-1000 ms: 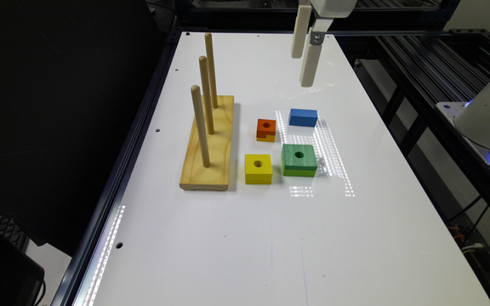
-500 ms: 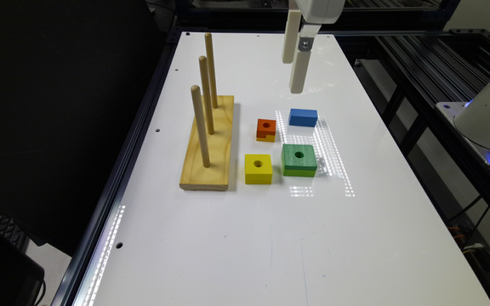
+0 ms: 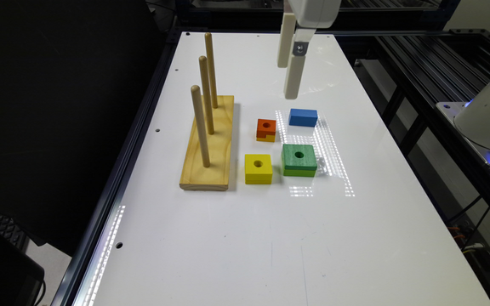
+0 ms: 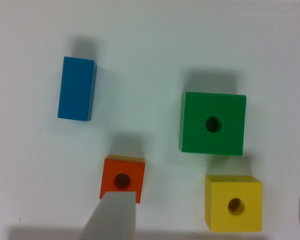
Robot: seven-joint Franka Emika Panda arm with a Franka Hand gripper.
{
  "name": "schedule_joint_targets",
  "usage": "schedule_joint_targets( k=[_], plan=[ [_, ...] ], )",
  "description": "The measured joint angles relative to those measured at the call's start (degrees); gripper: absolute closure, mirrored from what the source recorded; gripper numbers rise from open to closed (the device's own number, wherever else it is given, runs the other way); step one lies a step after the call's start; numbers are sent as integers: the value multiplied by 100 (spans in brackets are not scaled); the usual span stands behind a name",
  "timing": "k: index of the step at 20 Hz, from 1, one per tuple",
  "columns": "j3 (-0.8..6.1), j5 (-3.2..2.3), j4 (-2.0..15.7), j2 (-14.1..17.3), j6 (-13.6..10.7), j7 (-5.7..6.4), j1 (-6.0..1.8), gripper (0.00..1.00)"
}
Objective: Pick up yellow block.
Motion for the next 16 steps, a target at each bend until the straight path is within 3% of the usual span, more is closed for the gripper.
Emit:
schedule_joint_targets(
  k=[5,16],
  plan=[
    [46,-8,202,207,0,46,2,0],
    [70,-15,216,258,1,82,2,0]
  ],
)
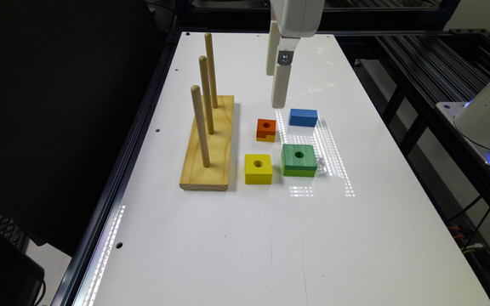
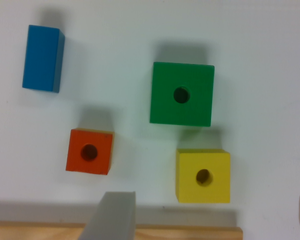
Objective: Pick up yellow block.
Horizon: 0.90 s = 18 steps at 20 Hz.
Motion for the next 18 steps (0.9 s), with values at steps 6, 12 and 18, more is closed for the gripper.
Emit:
schedule_joint_targets(
  k=[6,12,18],
  plan=[
    [0,-61,3,370,303,25,-3,0],
    [0,-61,5,369,305,25,-3,0],
    [0,-70,2,548,441,26,-1,0]
  ],
)
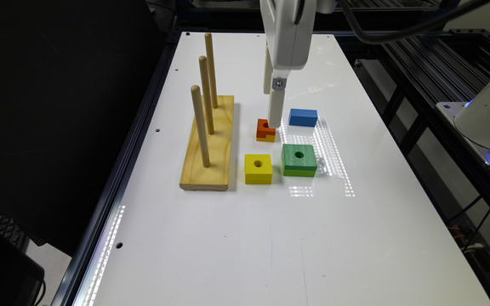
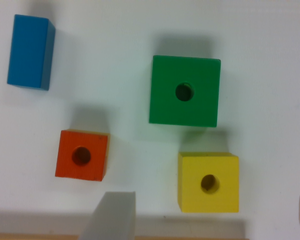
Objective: Pick up yellow block.
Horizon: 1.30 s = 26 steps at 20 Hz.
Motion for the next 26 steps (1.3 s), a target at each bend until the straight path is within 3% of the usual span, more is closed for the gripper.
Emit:
schedule_joint_targets(
  k=[9,12,16,26],
  plan=[
    [1,-2,1,32,30,1,1,0],
    [32,-4,1,117,125,39,17,0],
    [59,-89,5,311,332,129,19,0],
    [60,-95,96,347,352,134,19,0]
  ],
)
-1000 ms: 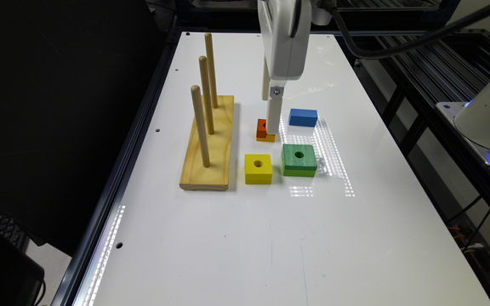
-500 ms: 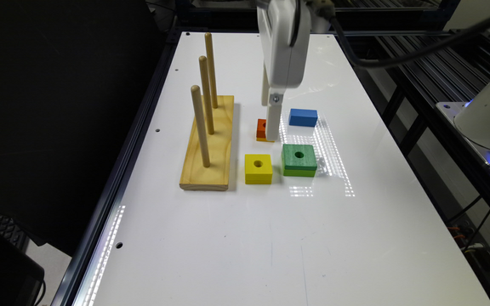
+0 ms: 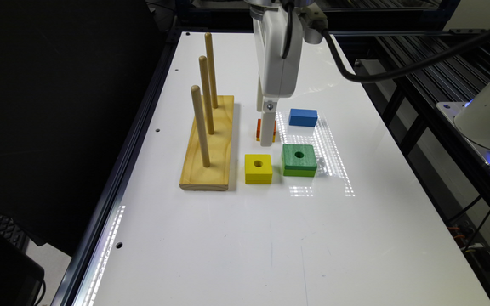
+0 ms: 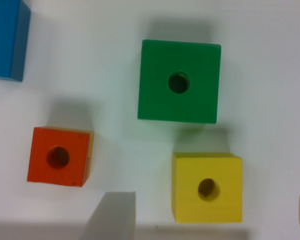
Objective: Pick up yellow block.
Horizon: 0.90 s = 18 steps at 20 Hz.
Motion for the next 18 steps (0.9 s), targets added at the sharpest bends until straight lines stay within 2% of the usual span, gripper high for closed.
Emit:
schedule_joint_targets(
  k=[4,8,13,16,18],
  plan=[
    [33,-14,156,123,-1,54,21,0],
    [61,-122,312,281,-3,178,35,0],
    [61,-160,338,393,28,206,42,0],
    [56,-208,360,538,121,228,41,0],
    [56,-214,375,562,123,229,41,0]
  ],
)
